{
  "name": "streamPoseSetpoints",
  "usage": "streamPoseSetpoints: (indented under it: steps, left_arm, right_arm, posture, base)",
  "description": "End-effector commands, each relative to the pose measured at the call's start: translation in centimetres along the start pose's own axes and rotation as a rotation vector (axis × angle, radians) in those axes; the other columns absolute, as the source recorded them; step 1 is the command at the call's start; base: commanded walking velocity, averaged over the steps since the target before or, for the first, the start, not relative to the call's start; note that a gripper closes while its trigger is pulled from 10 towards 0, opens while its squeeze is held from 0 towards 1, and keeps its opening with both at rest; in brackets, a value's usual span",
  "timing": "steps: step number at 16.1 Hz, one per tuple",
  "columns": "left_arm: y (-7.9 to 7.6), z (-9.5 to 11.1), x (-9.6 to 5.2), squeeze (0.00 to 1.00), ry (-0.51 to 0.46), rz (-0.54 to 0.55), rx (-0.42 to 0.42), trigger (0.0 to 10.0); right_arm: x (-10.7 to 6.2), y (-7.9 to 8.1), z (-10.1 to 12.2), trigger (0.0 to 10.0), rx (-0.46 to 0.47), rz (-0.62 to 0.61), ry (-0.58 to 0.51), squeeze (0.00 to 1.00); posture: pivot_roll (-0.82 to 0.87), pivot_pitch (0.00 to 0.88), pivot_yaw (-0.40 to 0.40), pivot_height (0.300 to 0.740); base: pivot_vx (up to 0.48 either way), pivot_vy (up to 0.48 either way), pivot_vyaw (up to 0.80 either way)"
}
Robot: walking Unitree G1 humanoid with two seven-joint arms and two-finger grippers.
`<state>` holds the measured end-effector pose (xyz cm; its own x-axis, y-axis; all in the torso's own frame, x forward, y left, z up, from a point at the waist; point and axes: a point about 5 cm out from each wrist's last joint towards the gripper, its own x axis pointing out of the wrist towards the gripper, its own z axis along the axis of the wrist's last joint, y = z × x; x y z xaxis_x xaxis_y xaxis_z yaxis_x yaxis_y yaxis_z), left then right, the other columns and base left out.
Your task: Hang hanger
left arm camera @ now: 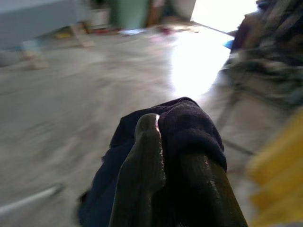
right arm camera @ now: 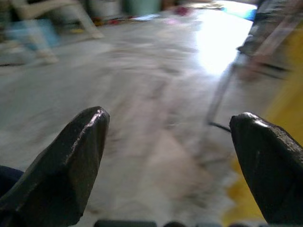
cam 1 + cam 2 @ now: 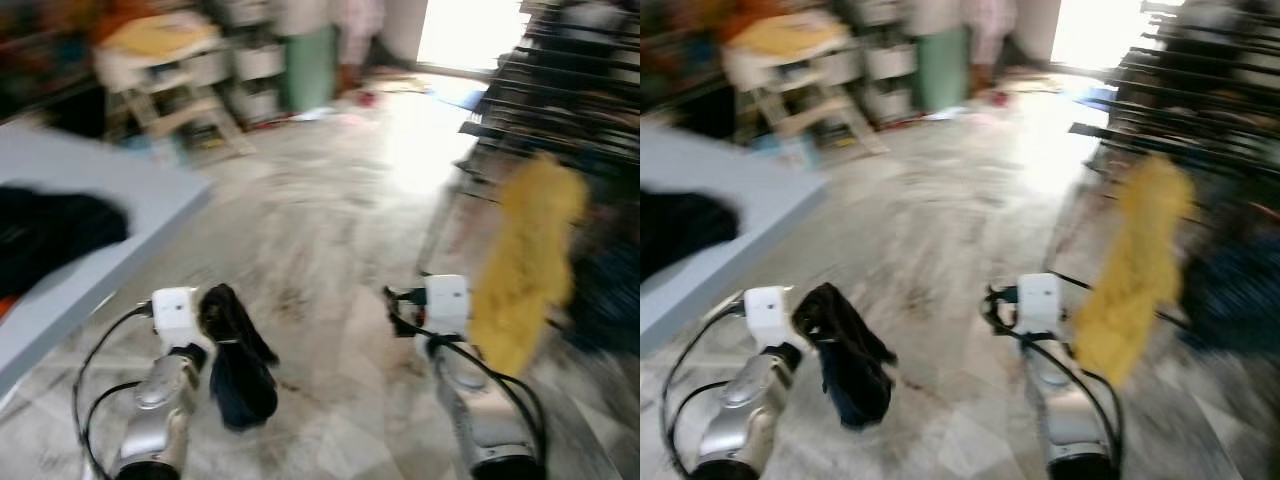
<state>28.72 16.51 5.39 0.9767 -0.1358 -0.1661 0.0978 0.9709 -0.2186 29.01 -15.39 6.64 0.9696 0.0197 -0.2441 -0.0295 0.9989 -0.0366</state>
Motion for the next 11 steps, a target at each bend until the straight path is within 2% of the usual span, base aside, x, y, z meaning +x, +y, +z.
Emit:
streamPoseSetpoints:
  steps: [1, 7, 11]
  left_arm:
    - [0.5, 0.4, 0.0, 0.00, -0.006, -0.002, 0.021, 10.0]
    - [-0.2, 0.1, 0.2, 0.00, 0.002, -0.023, 0.022, 10.0]
    - [-0.8, 0.0, 0.1, 0.00, 0.000, -0.033, 0.026, 10.0]
  right_arm:
    - [0.2, 0.3, 0.9, 10.0, 0.017, -0.007, -0.031, 0.00]
    - [0.4, 0.4, 1.2, 10.0, 0.018, -0.025, -0.042, 0.00]
    - [0.6, -0.1, 1.6, 10.0, 0.009, -0.058, -0.050, 0.00]
  posture:
    - [-0.14, 0.000, 0.064, 0.740]
    - [-0.14, 0.000, 0.066, 0.740]
    - [-0.14, 0.000, 0.077, 0.740]
  base:
    - [0.251, 0.409, 0.00]
    - [0.274, 0.395, 0.00]
    - [0.000, 0.000, 0.00]
